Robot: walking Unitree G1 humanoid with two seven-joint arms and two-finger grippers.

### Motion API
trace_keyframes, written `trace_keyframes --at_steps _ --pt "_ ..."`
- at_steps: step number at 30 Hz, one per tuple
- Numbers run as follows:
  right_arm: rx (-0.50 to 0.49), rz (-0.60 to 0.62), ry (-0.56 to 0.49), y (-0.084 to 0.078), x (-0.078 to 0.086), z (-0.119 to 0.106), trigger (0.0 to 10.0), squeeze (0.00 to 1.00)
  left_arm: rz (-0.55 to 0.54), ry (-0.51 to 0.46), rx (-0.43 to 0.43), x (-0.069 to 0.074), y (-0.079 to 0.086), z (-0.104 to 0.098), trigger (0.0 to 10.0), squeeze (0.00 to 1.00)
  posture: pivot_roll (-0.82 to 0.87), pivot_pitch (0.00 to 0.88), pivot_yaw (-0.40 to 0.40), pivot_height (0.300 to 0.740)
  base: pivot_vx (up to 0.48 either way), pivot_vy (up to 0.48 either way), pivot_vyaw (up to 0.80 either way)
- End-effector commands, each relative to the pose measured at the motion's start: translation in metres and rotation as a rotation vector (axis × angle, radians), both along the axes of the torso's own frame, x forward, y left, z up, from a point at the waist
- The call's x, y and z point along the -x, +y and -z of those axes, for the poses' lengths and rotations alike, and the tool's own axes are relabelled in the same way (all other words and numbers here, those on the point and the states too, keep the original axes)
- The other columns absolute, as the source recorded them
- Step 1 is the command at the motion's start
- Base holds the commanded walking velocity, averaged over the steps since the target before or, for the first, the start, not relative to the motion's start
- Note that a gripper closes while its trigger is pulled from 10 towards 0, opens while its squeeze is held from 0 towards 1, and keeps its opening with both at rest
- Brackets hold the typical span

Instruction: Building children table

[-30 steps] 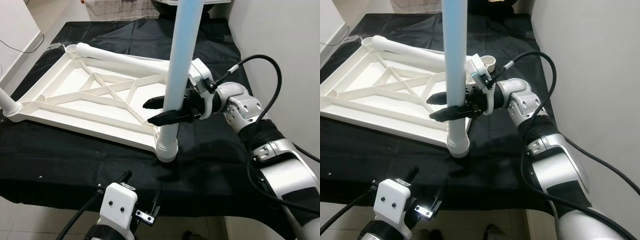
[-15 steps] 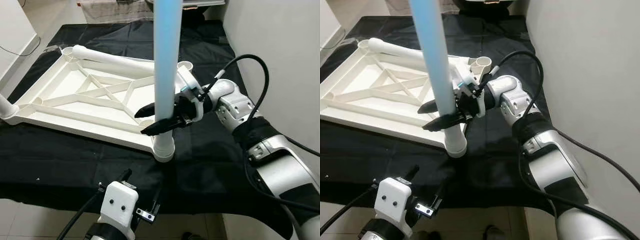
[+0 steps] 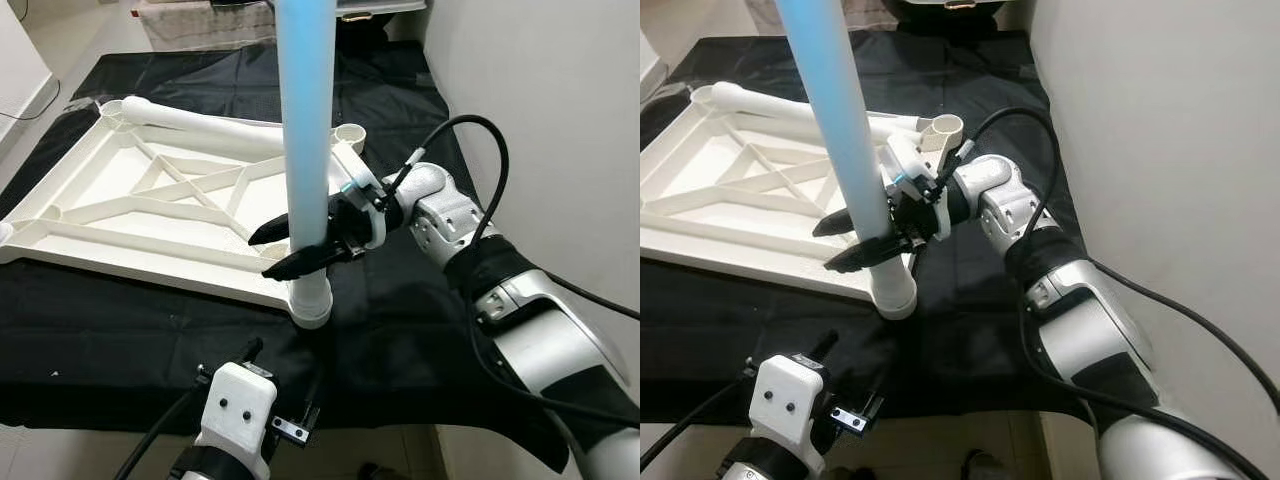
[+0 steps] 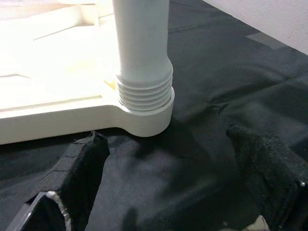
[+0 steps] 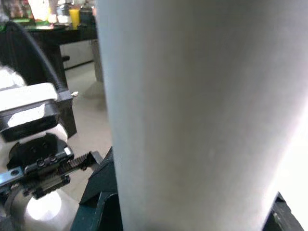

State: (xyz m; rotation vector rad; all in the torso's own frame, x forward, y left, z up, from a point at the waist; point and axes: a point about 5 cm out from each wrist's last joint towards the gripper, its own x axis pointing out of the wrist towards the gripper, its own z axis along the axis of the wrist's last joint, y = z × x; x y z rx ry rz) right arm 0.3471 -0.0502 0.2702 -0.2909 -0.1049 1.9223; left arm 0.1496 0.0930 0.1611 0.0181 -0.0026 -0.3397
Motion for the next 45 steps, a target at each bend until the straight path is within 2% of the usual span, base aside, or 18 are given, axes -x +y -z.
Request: trace_keyframes --at_steps 1,8,15,17,20,21,24,28,34,40,45 --pt "0.130 0.048 0.122 -0.006 -0.001 0.045 10.0 0.00 0.005 0.029 -0.007 0.002 -0.001 0.005 10.0 0.00 0.05 0.258 0.002 0.740 0.000 0.000 0.00" --pt "0.116 0.087 0.131 -0.008 -0.003 0.049 10.0 0.00 0.003 0.023 -0.008 0.000 0.000 0.004 10.0 0.00 0.05 0.255 0.003 0.740 0.000 0.000 0.00" --pt "0.071 0.122 0.140 -0.016 0.000 0.057 10.0 0.00 -0.005 0.012 -0.017 -0.004 0.003 0.004 10.0 0.00 0.05 0.248 0.006 0.740 0.000 0.000 0.00" --pt "0.055 0.191 0.174 -0.016 -0.004 0.057 10.0 0.00 -0.008 0.008 -0.018 -0.006 0.004 0.004 10.0 0.00 0.04 0.245 0.006 0.740 0.000 0.000 0.00" --pt "0.046 0.224 0.183 -0.015 -0.006 0.056 10.0 0.00 -0.009 0.006 -0.019 -0.006 0.004 0.004 10.0 0.00 0.04 0.245 0.006 0.740 0.000 0.000 0.00" --pt "0.015 0.284 0.197 -0.013 -0.011 0.051 10.0 0.00 -0.010 -0.001 -0.023 -0.008 0.004 0.004 10.0 0.00 0.04 0.237 0.004 0.740 0.000 0.000 0.00" --pt "0.007 0.295 0.196 -0.013 -0.012 0.049 10.0 0.00 -0.011 -0.004 -0.024 -0.009 0.004 0.004 10.0 0.00 0.04 0.236 0.001 0.740 0.000 0.000 0.00" --pt "0.003 0.278 0.182 -0.014 -0.011 0.045 10.0 0.00 -0.016 -0.012 -0.032 -0.011 0.006 0.003 10.0 0.00 0.04 0.234 0.002 0.740 0.000 0.000 0.00" --pt "0.010 0.198 0.154 -0.016 -0.001 0.047 10.0 0.00 -0.020 -0.017 -0.034 -0.012 0.008 0.003 10.0 0.00 0.04 0.231 0.001 0.740 0.000 0.000 0.00" --pt "0.054 0.333 0.110 -0.013 -0.007 0.054 10.0 0.00 -0.018 -0.023 -0.038 -0.014 0.009 0.003 10.0 0.00 0.03 0.228 0.001 0.740 0.000 0.000 0.00" --pt "0.048 0.379 0.088 -0.012 -0.010 0.055 10.0 0.00 -0.017 -0.025 -0.039 -0.015 0.009 0.003 10.0 0.00 0.03 0.223 0.000 0.740 0.000 0.000 0.00"
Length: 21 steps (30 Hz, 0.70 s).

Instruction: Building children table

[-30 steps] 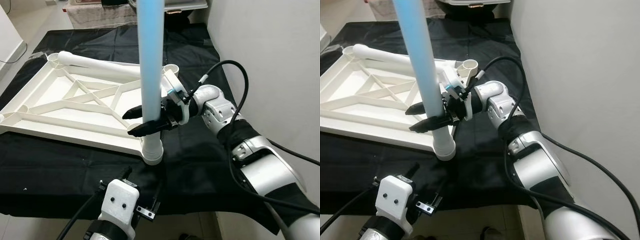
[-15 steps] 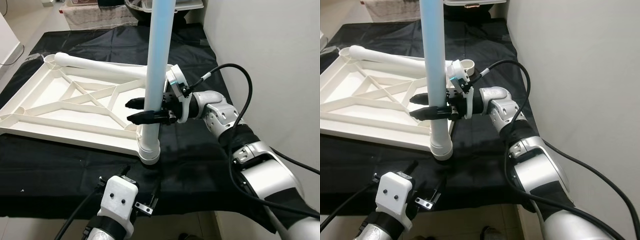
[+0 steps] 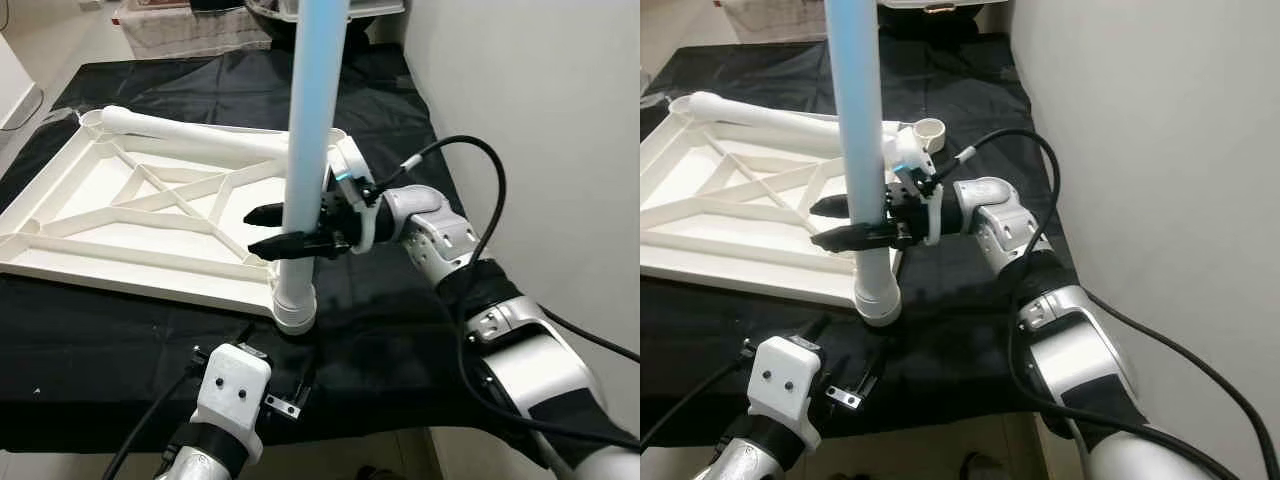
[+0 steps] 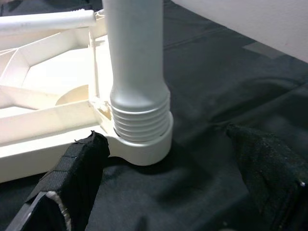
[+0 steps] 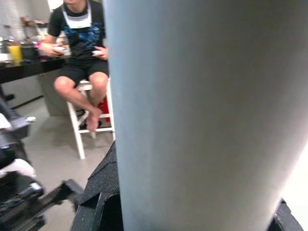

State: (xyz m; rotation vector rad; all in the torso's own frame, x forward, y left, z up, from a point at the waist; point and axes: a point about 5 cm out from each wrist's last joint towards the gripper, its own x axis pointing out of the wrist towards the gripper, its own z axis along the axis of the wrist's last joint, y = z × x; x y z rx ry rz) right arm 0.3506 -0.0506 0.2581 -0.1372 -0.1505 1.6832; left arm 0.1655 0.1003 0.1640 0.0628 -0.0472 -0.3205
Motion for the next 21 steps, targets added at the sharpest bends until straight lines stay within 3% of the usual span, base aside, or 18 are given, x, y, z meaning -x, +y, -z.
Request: trace_keyframes --at_steps 1,11,21 --pt "0.182 0.144 0.053 -0.012 -0.006 0.044 10.0 0.00 0.002 0.025 -0.006 0.001 0.002 0.005 10.0 0.00 0.03 0.223 0.000 0.740 0.000 0.000 0.00" --pt "0.208 0.096 0.003 -0.016 0.005 0.051 10.0 0.00 0.008 0.024 -0.010 0.001 0.001 0.006 10.0 0.00 0.03 0.211 -0.001 0.740 0.000 0.000 0.00" --pt "0.221 0.207 0.025 -0.007 0.003 0.058 10.0 0.00 0.010 0.021 -0.012 0.001 0.001 0.007 10.0 0.00 0.03 0.201 -0.002 0.740 0.000 0.000 0.00"
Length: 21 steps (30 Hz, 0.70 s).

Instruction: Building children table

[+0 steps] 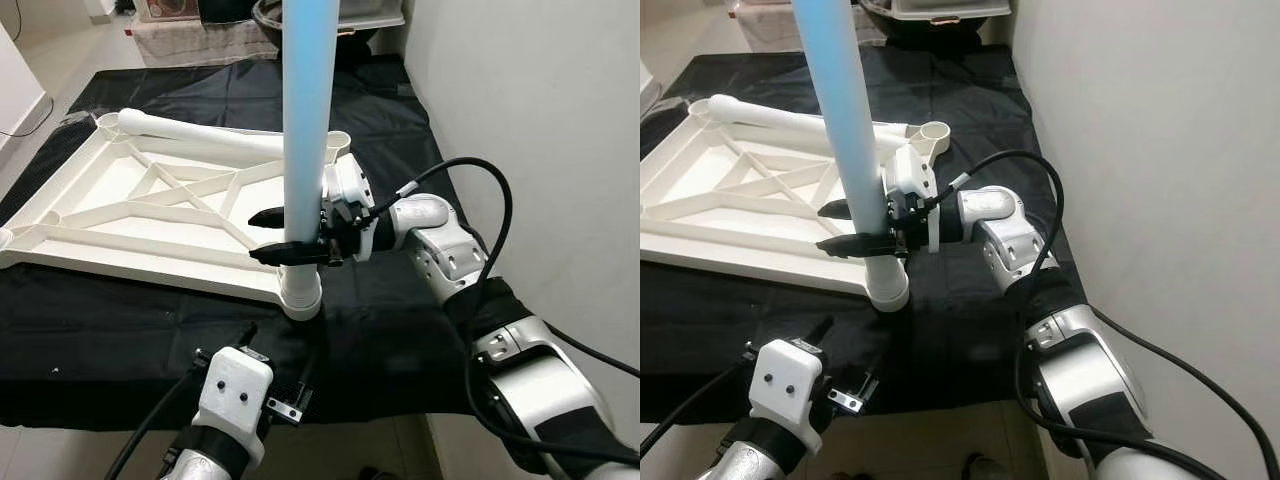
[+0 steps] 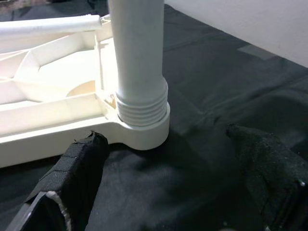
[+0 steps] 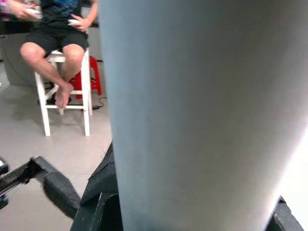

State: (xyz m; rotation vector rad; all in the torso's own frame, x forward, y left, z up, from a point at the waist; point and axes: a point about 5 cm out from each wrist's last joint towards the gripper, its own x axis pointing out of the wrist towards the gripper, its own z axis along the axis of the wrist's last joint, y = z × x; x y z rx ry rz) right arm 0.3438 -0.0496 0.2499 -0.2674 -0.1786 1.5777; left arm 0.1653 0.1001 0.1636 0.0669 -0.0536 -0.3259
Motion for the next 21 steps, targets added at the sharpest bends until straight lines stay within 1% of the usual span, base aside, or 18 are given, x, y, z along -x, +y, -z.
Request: trace_keyframes --at_steps 1,6,8,9,10,11,15,17,18,19,21 --pt "0.159 0.116 0.136 -0.008 -0.004 0.049 10.0 0.00 0.004 0.028 -0.009 0.000 0.001 0.007 10.0 0.00 0.03 0.201 -0.002 0.740 0.000 0.000 0.00" --pt "0.148 0.149 0.142 -0.006 -0.005 0.051 10.0 0.00 0.004 0.027 -0.010 0.000 0.001 0.007 10.0 0.00 0.03 0.201 -0.002 0.740 0.000 0.000 0.00" --pt "0.155 0.301 0.141 -0.006 -0.015 0.055 10.0 0.00 0.002 0.023 -0.010 -0.001 0.001 0.006 10.0 0.00 0.03 0.201 -0.002 0.740 0.000 0.000 0.00" --pt "0.155 0.301 0.141 -0.006 -0.015 0.055 10.0 0.00 0.002 0.023 -0.010 -0.001 0.001 0.006 10.0 0.00 0.03 0.201 -0.002 0.740 0.000 0.000 0.00" --pt "0.150 0.363 0.145 -0.006 -0.019 0.057 10.0 0.00 0.002 0.022 -0.010 -0.001 0.001 0.006 10.0 0.00 0.03 0.201 -0.002 0.740 0.000 0.000 0.00" --pt "0.148 0.397 0.148 -0.007 -0.021 0.057 10.0 0.00 0.002 0.021 -0.010 -0.001 0.001 0.006 10.0 0.00 0.03 0.201 -0.002 0.740 0.000 0.000 0.00" --pt "0.120 0.444 0.155 -0.008 -0.023 0.057 10.0 0.00 0.001 0.022 -0.010 -0.001 0.001 0.006 10.0 0.00 0.03 0.201 -0.002 0.740 0.000 0.000 0.00" --pt "0.074 0.498 0.173 -0.007 -0.022 0.057 10.0 0.00 -0.007 0.019 -0.011 -0.002 0.003 0.006 10.0 0.00 0.03 0.209 -0.004 0.740 0.000 0.000 0.00" --pt "0.074 0.498 0.173 -0.007 -0.022 0.057 10.0 0.00 -0.007 0.019 -0.011 -0.002 0.003 0.006 10.0 0.00 0.03 0.209 -0.004 0.740 0.000 0.000 0.00" --pt "0.044 0.524 0.177 -0.007 -0.020 0.057 10.0 0.00 -0.011 0.018 -0.012 -0.002 0.004 0.006 10.0 0.00 0.02 0.210 -0.001 0.740 0.000 0.000 0.00" --pt "0.035 0.544 0.188 -0.007 -0.019 0.058 10.0 0.00 -0.013 0.016 -0.015 -0.003 0.004 0.006 10.0 0.00 0.02 0.210 -0.001 0.740 0.000 0.000 0.00"
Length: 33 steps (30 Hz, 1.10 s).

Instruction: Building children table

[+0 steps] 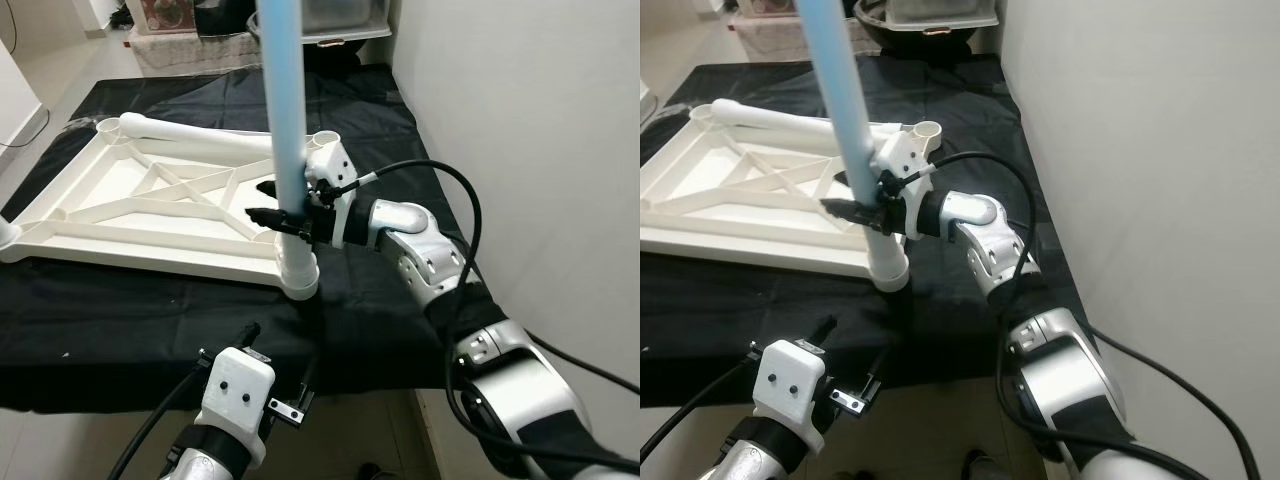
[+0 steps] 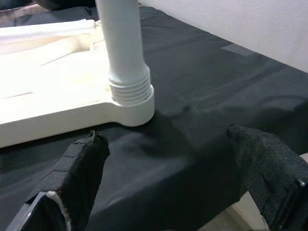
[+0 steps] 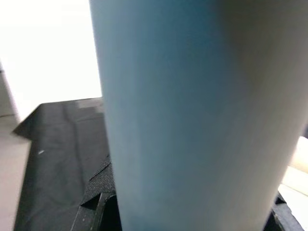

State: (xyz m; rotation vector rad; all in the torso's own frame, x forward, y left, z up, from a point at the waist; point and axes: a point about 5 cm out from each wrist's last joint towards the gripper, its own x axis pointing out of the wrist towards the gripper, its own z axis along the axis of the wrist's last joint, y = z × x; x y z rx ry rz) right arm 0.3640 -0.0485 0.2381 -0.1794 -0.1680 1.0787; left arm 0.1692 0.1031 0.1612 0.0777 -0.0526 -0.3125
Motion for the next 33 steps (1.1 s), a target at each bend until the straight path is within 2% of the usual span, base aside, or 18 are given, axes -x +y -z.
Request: trace_keyframes --at_steps 1,5,7,8,10,11,14,17,18,23,26,32,33 --pt "0.115 0.064 0.189 -0.008 0.002 0.049 10.0 0.00 -0.002 0.015 -0.004 0.000 0.002 0.003 10.0 0.00 0.03 0.210 0.000 0.740 0.000 0.000 0.00" --pt "0.124 0.123 0.216 -0.007 0.000 0.054 10.0 0.00 -0.006 0.010 -0.009 -0.002 0.004 0.003 10.0 0.00 0.02 0.210 0.003 0.740 0.000 0.000 0.00" --pt "0.136 0.244 0.246 -0.007 -0.006 0.060 10.0 0.00 -0.011 0.005 -0.012 -0.003 0.005 0.003 10.0 0.00 0.02 0.208 0.002 0.740 0.000 0.000 0.00" --pt "0.136 0.244 0.246 -0.007 -0.006 0.060 10.0 0.00 -0.011 0.005 -0.012 -0.003 0.005 0.003 10.0 0.00 0.02 0.208 0.002 0.740 0.000 0.000 0.00" --pt "0.145 0.369 0.262 -0.007 -0.013 0.063 10.0 0.00 -0.015 0.001 -0.014 -0.003 0.006 0.002 10.0 0.00 0.02 0.208 0.001 0.740 0.000 0.000 0.00" --pt "0.145 0.369 0.262 -0.007 -0.013 0.063 10.0 0.00 -0.015 0.001 -0.014 -0.003 0.006 0.002 10.0 0.00 0.02 0.208 0.001 0.740 0.000 0.000 0.00" --pt "0.115 0.541 0.267 -0.007 -0.020 0.061 10.0 0.00 -0.020 -0.001 -0.016 -0.004 0.007 0.002 10.0 0.00 0.03 0.209 -0.003 0.740 0.000 0.000 0.00" --pt "0.112 0.574 0.257 -0.008 -0.021 0.060 10.0 0.00 -0.021 -0.002 -0.016 -0.004 0.007 0.002 10.0 0.00 0.03 0.209 -0.003 0.740 0.000 0.000 0.00" --pt "0.077 0.646 0.267 -0.007 -0.023 0.059 10.0 0.00 -0.028 -0.007 -0.021 -0.005 0.010 0.001 10.0 0.00 0.03 0.209 -0.003 0.740 0.000 0.000 0.00" --pt "0.060 0.734 0.271 -0.008 -0.025 0.059 10.0 0.00 -0.034 -0.014 -0.027 -0.007 0.012 0.000 10.0 0.00 0.03 0.208 -0.003 0.740 0.000 0.000 0.00" --pt "0.007 0.845 0.270 -0.005 -0.024 0.060 10.0 0.00 -0.039 -0.018 -0.029 -0.008 0.013 0.000 10.0 0.00 0.03 0.208 -0.003 0.740 0.000 0.000 0.00" --pt "-0.014 0.905 0.290 -0.003 -0.023 0.064 10.0 0.00 -0.039 -0.017 -0.029 -0.008 0.012 0.000 10.0 0.00 0.03 0.208 -0.003 0.740 0.000 0.000 0.00" --pt "-0.021 0.963 0.302 -0.003 -0.023 0.067 10.0 0.00 -0.039 -0.015 -0.029 -0.008 0.012 0.001 10.0 0.00 0.03 0.208 -0.003 0.740 0.000 0.000 0.00"
